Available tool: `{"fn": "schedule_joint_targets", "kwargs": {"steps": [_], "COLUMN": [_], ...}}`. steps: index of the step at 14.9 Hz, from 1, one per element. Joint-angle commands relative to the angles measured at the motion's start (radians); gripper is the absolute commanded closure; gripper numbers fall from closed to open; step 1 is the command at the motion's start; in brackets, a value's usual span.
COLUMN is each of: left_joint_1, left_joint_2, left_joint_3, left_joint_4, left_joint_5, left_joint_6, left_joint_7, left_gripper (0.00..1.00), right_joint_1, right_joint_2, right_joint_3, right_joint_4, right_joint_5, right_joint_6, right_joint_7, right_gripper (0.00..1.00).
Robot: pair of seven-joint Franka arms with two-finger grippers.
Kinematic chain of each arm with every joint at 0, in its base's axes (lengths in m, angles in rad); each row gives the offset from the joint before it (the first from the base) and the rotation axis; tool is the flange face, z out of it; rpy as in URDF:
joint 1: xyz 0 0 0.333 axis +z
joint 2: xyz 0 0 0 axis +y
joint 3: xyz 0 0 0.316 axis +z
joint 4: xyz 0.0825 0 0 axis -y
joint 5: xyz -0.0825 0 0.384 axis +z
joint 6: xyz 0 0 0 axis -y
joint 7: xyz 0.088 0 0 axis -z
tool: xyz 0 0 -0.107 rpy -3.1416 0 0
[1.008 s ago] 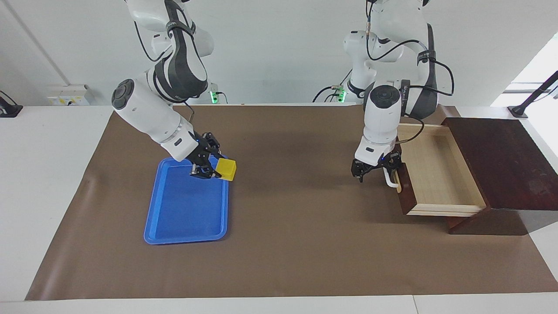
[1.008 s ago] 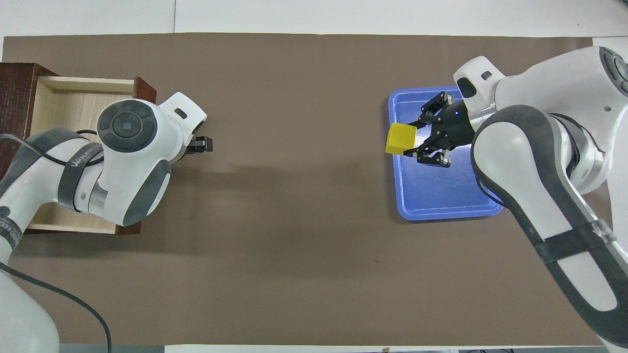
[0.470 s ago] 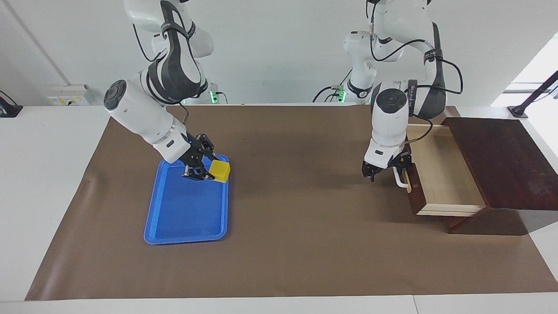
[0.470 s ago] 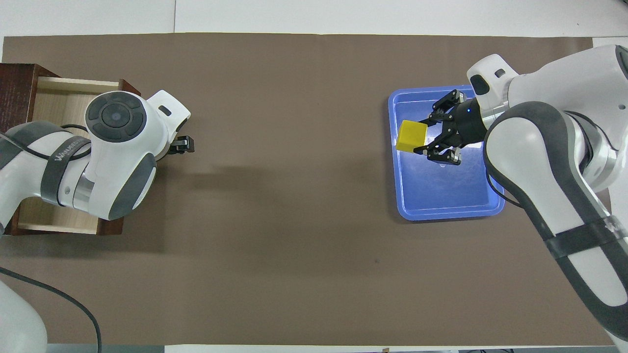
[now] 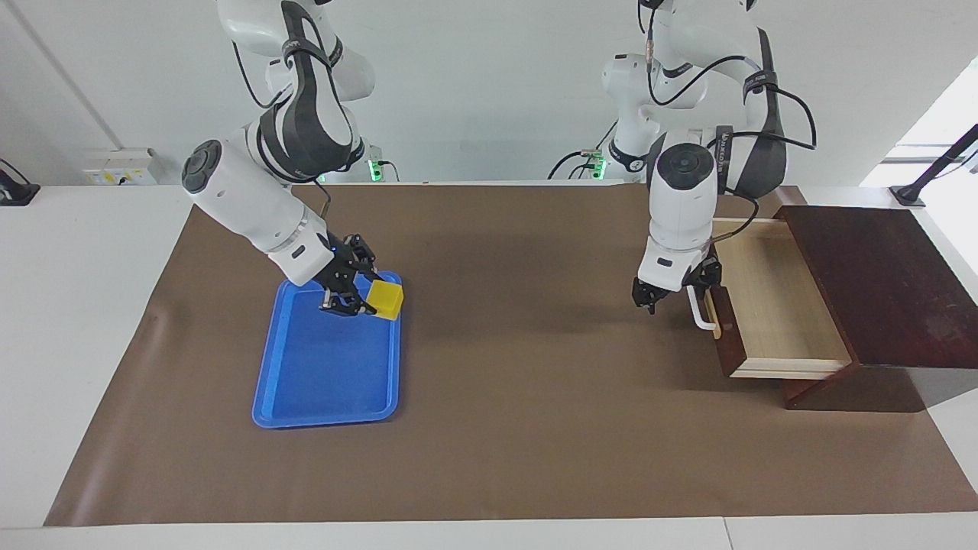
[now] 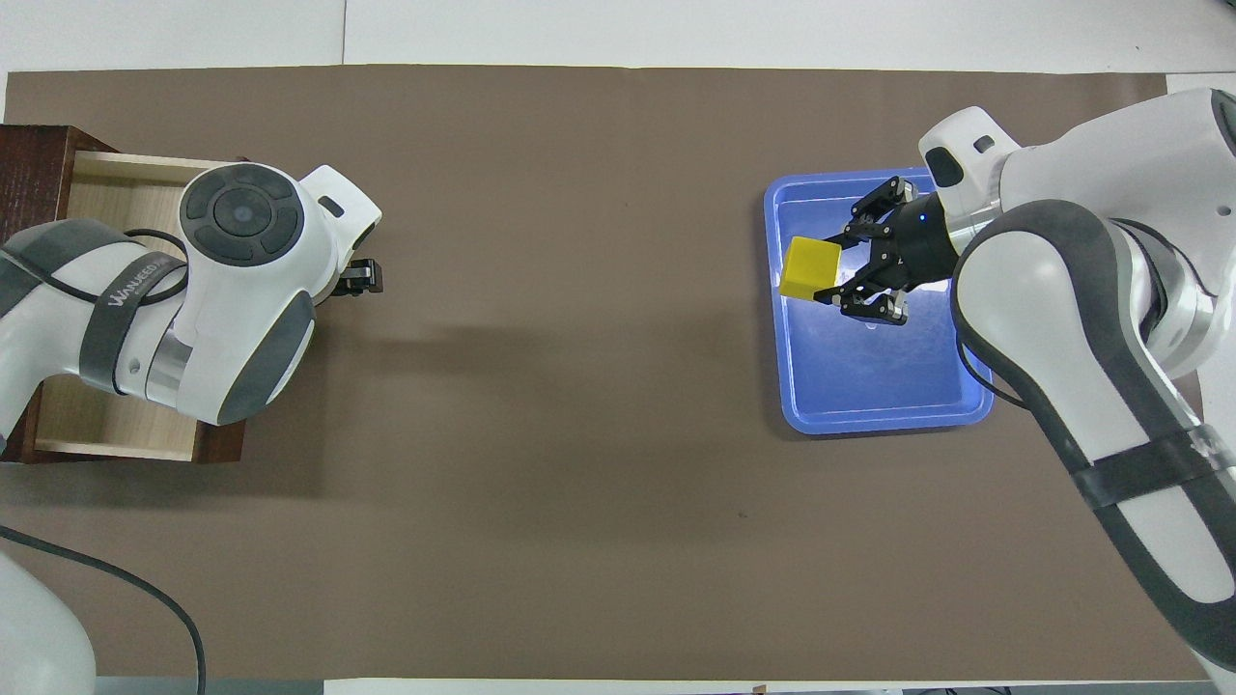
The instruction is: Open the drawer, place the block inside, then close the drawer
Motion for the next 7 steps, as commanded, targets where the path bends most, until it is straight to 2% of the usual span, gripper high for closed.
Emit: {"fn": "schedule_joint_targets", "kwargs": {"steps": [1,4,7], "left_joint_1": [-0.056,-0.098,-0.146], "left_joint_2": [0.104,0.117,0.149], "left_joint_3": [0.009,0.009,0.009], "left_joint_4": [0.239,0.286,0.361], "left_joint_5": [-0.092,-0.153,-0.213], "left_joint_6": [-0.160,-0.183,-0.186], "left_joint_7": [-0.223,-0.679,-0.961], "left_gripper": [0.00,0.00,0.00], "right_joint_1": [-0.015,-0.021,-0.021], "right_joint_2": [-0.020,-0.020,-0.020], "right_joint_3": [0.009,0.008,0.009], "right_joint_4": [-0.015,-0.015,-0.010], "right_joint_5": [-0.017,-0.020,-0.018], "right_joint_6": [-0.014,-0.013,-0.023], "right_joint_7": [-0.014,-0.012,-0.014], "right_gripper": [1.00,1.00,1.00]}}
